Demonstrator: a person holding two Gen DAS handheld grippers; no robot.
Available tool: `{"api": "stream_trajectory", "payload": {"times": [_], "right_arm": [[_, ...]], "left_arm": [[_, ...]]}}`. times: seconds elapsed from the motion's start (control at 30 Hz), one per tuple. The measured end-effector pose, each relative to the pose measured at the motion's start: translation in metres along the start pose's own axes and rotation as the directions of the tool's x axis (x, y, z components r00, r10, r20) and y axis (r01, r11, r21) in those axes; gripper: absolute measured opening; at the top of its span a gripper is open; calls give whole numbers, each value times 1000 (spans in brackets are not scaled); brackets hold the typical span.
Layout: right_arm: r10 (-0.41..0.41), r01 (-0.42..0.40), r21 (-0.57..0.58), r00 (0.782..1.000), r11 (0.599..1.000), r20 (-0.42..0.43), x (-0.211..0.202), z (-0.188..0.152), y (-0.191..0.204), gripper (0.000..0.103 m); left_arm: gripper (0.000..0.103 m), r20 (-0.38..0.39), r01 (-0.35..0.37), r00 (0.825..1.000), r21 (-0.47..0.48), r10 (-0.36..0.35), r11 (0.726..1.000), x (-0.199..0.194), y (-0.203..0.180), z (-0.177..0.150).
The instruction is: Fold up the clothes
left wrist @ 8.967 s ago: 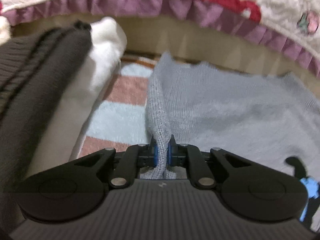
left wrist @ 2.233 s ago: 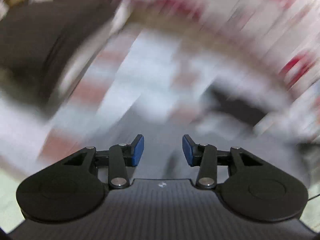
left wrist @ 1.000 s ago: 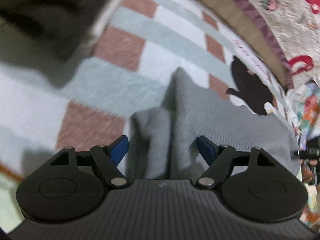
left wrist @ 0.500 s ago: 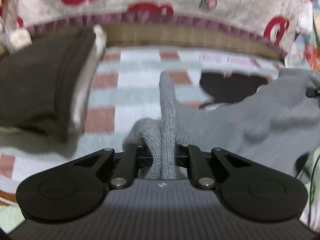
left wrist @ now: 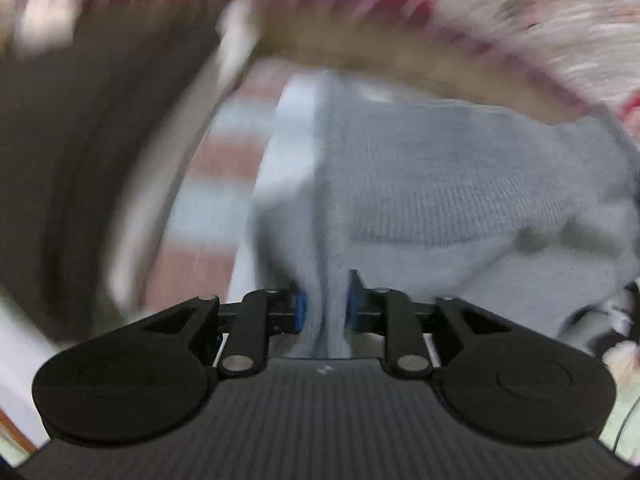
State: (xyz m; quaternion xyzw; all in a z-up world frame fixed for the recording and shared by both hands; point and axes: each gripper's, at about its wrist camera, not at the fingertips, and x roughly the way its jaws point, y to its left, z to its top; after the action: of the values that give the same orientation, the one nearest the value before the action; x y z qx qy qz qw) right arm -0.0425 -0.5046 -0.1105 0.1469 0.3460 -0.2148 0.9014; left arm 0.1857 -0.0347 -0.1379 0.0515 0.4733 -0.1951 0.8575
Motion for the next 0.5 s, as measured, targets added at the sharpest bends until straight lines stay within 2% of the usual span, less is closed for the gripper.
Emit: {"api": "stream_trajectory", "payload": {"times": [0.03,0.1,0.13,0.23,0.3,0.37,0.43,0.5], "right_arm": [[6,-6,77,1000,997,0,1,-8,-7,54],[18,-17,228,1000,974,0,4,-23,-22,53],[35,-35,275,999,961,5,2,-30,-26,53],[112,-116,317,993,941,31,-11,-53,-27,53],[168,-172,355,985,919,42,-16,-70,-31,53],[221,-220,398,974,890,44,-18,-82,-31,53],[282,-275,423,958,864,47,-16,-88,-30,53],[371,-360,432,926,827,62,-10,-93,-30,44]], "left_arm": [[44,25,-48,999,16,47,999,5,0,-4],[46,58,-73,996,19,72,997,-4,5,-5],[46,63,-58,996,-9,58,998,-11,10,-4],[46,95,66,994,-101,-56,993,-32,19,-5],[46,85,121,990,-113,-112,986,-36,17,-6],[46,77,141,988,-94,-134,986,-36,12,-9],[47,58,151,988,-82,-147,985,-32,7,-14],[54,27,166,986,-81,-165,983,-23,2,-20]]}}
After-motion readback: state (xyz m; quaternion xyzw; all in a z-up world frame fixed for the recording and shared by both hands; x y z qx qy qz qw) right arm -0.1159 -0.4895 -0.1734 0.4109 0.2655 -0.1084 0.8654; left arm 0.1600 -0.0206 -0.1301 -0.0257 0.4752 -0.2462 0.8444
